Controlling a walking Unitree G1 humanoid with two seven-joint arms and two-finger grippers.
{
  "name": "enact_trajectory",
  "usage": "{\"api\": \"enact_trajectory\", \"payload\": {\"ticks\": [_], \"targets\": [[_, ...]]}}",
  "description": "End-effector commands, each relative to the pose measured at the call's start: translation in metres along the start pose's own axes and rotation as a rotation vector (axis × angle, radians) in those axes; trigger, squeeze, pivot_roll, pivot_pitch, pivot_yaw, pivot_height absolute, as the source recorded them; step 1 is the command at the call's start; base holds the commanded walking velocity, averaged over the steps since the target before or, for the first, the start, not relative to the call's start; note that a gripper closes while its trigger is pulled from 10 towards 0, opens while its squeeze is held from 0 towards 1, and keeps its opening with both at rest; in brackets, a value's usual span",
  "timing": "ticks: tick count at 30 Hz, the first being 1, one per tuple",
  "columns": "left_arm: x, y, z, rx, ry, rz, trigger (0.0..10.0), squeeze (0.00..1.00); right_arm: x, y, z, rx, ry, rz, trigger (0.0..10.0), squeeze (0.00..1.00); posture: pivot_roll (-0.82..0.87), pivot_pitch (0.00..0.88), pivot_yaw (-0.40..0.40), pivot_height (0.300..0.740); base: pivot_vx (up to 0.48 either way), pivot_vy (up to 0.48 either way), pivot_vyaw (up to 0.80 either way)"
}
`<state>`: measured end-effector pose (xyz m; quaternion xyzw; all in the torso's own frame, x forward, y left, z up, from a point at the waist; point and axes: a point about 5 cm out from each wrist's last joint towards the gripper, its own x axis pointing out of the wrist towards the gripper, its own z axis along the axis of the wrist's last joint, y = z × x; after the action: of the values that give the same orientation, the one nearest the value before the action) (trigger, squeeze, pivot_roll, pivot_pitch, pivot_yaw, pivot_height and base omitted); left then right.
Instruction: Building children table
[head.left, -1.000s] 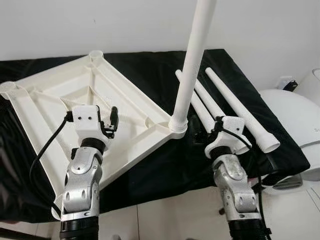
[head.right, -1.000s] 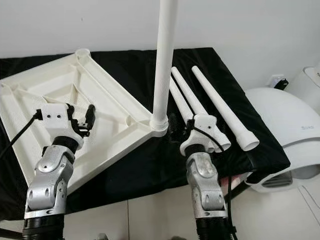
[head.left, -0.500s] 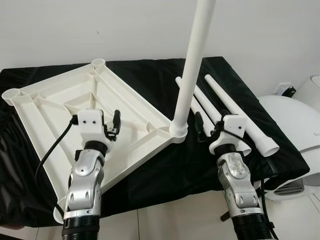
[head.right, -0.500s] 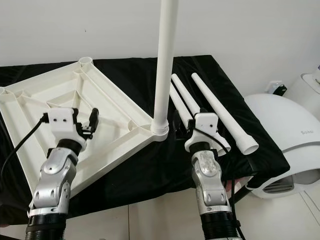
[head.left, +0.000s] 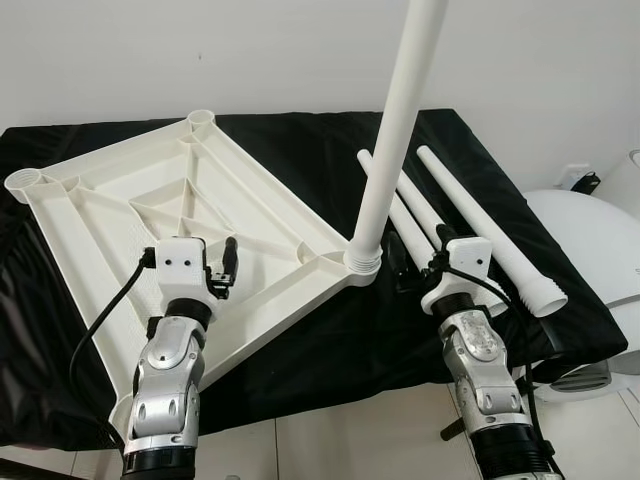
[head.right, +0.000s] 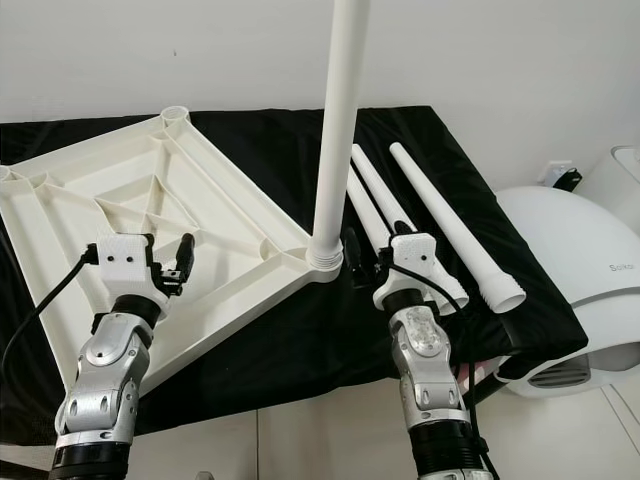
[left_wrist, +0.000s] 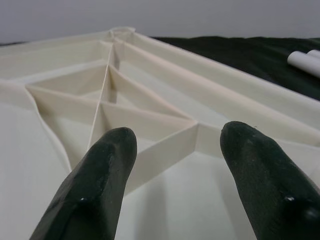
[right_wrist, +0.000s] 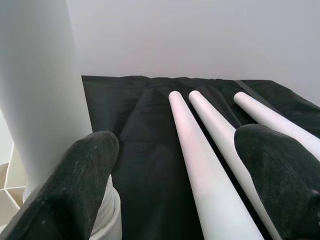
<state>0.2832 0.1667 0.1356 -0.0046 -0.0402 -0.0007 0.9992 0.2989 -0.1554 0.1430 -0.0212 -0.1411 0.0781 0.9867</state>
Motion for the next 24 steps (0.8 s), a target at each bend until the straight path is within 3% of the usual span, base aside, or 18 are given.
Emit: {"api": "enact_trajectory", "payload": {"ticks": [1,7,12,24], "targets": [[-0.001,0.005,-0.005,-0.007,0.027,0.095,10.0,0.00,0.000,0.001,-0.002,0.003,0.000,0.007,10.0,0.00,0.02,0.028,-0.025,0.740,0.000,0.000,0.00],[-0.004,0.001,-0.007,-0.022,0.023,0.071,10.0,0.00,-0.005,0.008,-0.004,0.021,-0.011,0.018,10.0,0.00,0.02,0.028,-0.028,0.740,0.000,0.000,0.00],[-0.014,0.000,-0.007,0.049,0.006,0.077,10.0,0.00,-0.015,0.010,-0.003,0.022,-0.028,0.018,10.0,0.00,0.02,0.039,-0.023,0.740,0.000,0.000,0.00],[-0.037,0.004,-0.008,0.030,0.004,0.082,10.0,0.00,-0.037,0.012,-0.001,0.029,-0.030,-0.011,10.0,0.00,0.03,0.059,-0.016,0.740,0.000,0.000,0.00]]}}
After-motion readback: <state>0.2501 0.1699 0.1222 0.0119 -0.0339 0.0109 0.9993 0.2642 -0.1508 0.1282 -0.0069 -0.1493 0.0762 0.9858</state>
